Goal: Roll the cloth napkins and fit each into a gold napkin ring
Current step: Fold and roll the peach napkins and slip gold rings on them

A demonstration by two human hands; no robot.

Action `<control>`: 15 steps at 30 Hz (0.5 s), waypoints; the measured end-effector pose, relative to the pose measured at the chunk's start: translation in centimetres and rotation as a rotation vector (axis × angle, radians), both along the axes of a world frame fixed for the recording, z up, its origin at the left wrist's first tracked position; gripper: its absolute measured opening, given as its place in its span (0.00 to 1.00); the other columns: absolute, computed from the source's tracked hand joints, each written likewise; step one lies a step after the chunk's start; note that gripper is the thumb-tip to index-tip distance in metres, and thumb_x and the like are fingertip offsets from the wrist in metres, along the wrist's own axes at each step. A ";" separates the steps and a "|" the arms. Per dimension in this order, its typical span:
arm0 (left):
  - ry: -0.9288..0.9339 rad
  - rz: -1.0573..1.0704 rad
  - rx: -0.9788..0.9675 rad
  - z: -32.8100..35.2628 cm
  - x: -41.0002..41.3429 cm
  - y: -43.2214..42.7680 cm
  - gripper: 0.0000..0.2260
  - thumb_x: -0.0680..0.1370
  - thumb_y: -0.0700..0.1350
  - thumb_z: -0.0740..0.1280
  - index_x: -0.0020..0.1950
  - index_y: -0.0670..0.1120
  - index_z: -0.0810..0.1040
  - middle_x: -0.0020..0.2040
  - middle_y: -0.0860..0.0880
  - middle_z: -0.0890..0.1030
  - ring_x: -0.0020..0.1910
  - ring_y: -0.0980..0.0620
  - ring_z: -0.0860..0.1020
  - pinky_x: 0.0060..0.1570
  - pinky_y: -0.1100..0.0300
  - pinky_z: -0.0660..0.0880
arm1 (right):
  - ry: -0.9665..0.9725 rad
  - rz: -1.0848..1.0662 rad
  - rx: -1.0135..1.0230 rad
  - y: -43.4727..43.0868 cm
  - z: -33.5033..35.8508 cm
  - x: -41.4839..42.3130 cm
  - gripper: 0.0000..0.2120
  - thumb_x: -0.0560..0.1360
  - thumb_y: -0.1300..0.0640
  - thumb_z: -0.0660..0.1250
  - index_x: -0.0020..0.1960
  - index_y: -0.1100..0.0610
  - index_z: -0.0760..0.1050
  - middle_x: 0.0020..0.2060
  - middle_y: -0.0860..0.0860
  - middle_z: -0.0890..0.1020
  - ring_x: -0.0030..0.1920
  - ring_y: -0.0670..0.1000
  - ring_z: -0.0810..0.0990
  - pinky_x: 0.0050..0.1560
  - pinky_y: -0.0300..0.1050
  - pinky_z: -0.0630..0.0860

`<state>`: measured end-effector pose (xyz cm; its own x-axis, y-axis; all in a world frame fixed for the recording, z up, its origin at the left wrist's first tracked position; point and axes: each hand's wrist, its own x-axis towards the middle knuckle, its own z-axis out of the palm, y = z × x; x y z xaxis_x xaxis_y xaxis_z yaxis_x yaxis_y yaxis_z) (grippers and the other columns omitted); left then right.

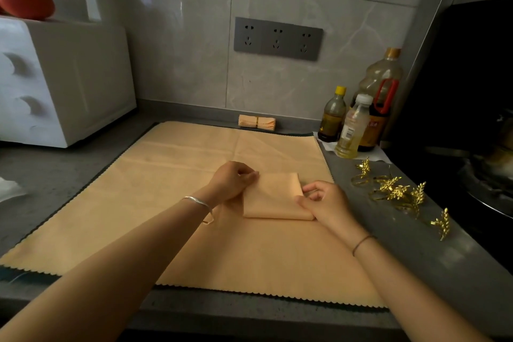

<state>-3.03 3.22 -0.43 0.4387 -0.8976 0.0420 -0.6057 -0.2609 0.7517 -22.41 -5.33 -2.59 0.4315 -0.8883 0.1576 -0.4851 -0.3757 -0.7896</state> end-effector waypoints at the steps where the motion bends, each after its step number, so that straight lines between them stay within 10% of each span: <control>1: 0.003 0.006 -0.014 -0.2 0.2 -0.1 0.13 0.78 0.50 0.64 0.58 0.44 0.79 0.57 0.48 0.79 0.50 0.53 0.74 0.50 0.61 0.71 | 0.013 0.000 -0.019 0.1 0.1 0.0 0.10 0.69 0.57 0.74 0.49 0.55 0.78 0.32 0.47 0.77 0.33 0.46 0.75 0.34 0.38 0.69; 7: -0.022 0.040 -0.059 -0.5 0.6 -0.7 0.09 0.75 0.46 0.69 0.52 0.44 0.82 0.50 0.47 0.81 0.44 0.54 0.74 0.43 0.64 0.69 | 0.385 0.123 -0.386 0.4 2.3 1.0 0.22 0.73 0.53 0.68 0.65 0.50 0.68 0.61 0.45 0.71 0.59 0.50 0.73 0.56 0.45 0.72; 11: -0.054 0.050 -0.062 -0.6 0.5 -0.8 0.09 0.75 0.46 0.69 0.51 0.43 0.83 0.50 0.47 0.81 0.44 0.54 0.74 0.43 0.64 0.69 | 0.539 0.376 -0.401 -0.4 2.1 2.8 0.22 0.82 0.52 0.52 0.75 0.51 0.56 0.76 0.46 0.55 0.75 0.46 0.50 0.73 0.43 0.46; 15: -0.154 0.016 0.019 -0.2 0.1 -0.7 0.12 0.78 0.48 0.65 0.59 0.47 0.79 0.57 0.48 0.79 0.50 0.52 0.75 0.48 0.62 0.73 | 0.606 0.433 -0.271 -1.0 0.3 2.7 0.24 0.82 0.46 0.44 0.77 0.49 0.47 0.76 0.44 0.48 0.75 0.43 0.44 0.74 0.42 0.41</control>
